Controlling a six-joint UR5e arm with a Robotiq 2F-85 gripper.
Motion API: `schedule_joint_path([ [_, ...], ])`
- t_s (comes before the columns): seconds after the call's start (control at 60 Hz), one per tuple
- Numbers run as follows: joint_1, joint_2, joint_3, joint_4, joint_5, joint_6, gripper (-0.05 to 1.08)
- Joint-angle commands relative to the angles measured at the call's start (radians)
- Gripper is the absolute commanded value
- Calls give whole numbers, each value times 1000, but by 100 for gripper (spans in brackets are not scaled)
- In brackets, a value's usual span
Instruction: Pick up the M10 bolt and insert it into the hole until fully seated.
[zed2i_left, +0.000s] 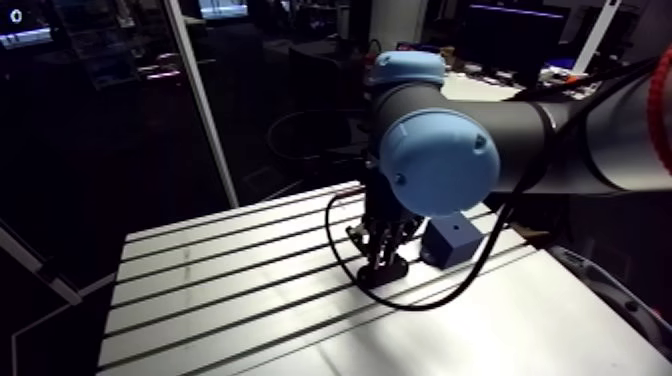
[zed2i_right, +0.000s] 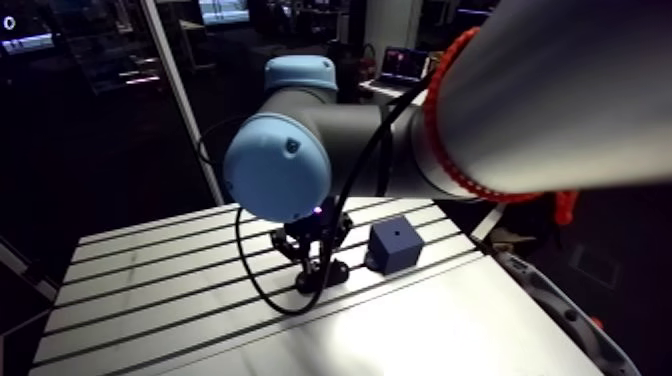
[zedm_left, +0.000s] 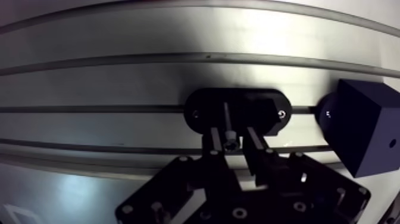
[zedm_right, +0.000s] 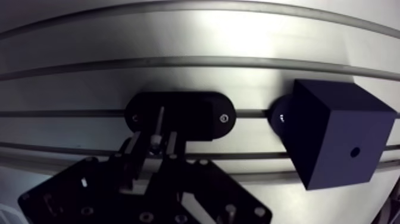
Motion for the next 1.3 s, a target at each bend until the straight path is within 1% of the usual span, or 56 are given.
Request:
schedule_joint_path([
  [0.017, 1, -1, -1, 0, 1, 0, 68],
  [0.65, 3, 1, -2, 2, 1, 2, 72],
  [0.917, 4, -4, -5, 3, 3, 2, 79],
  [0.967, 6, -5, -8, 3, 7, 2, 80],
  [1.017, 6, -7, -8, 3, 7, 3, 80],
  [1.083, 7, -13, -14, 4, 14, 3, 84],
  [1.3, 24, -47, -40, 26, 10, 5, 89],
])
